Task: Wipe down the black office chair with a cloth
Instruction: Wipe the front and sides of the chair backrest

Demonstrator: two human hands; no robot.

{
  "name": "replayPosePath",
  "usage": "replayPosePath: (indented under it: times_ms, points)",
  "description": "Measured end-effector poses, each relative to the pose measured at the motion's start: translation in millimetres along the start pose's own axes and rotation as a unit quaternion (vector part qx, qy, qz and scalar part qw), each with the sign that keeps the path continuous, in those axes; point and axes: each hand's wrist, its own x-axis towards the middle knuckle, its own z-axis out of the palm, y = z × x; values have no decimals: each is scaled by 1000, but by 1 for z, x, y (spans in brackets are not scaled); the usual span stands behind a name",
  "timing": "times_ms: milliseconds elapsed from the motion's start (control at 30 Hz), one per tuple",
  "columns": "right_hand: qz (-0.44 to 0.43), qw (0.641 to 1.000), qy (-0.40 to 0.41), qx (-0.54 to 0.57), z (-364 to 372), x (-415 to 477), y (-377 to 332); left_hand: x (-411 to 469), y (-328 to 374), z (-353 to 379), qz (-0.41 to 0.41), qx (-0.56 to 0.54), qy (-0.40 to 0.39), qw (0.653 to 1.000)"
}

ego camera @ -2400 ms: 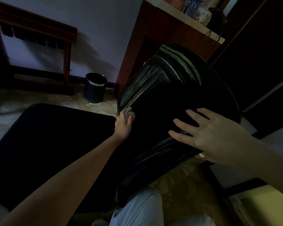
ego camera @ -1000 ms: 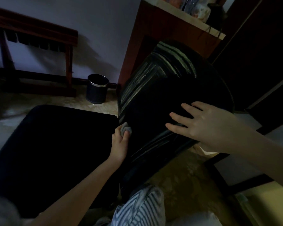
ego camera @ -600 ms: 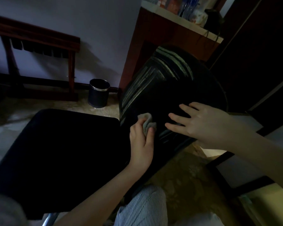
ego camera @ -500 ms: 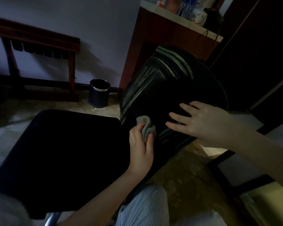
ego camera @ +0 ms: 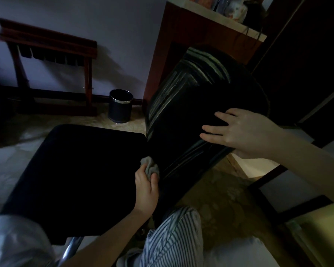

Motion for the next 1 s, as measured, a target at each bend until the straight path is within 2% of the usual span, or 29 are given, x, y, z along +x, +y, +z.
replayPosePath:
  times_ms: [67,167,267,333,400,467,567,733,900,1000]
  points:
    - [-11,1000,-16,0,-1,-1,1,-1,0,0,-32,-16,9,999]
    - [-1,997,-74,-23,-7,0,3,0,12,1,-15,-17,37,999]
    - [7,992,-120,-40,-15,3,-1,2,29,6,3,-26,27,999]
    - [13,993,-119,-24,-15,2,-4,1,42,10,49,-19,30,998]
    - [14,985,-173,-23,-17,3,-5,0,62,16,125,-11,33,991]
    - [0,975,-217,-43,-21,5,-6,-3,80,27,207,15,25,978]
    - [9,974,-222,-51,-20,3,-7,-2,84,44,292,79,60,951]
    - [9,995,-63,-77,-4,-4,-1,7,37,41,394,182,105,895]
    - [2,998,19,-55,1,-2,-2,-3,-33,19,415,298,95,854]
    - [5,999,15,-47,4,-3,-1,-4,-49,-1,446,349,65,821]
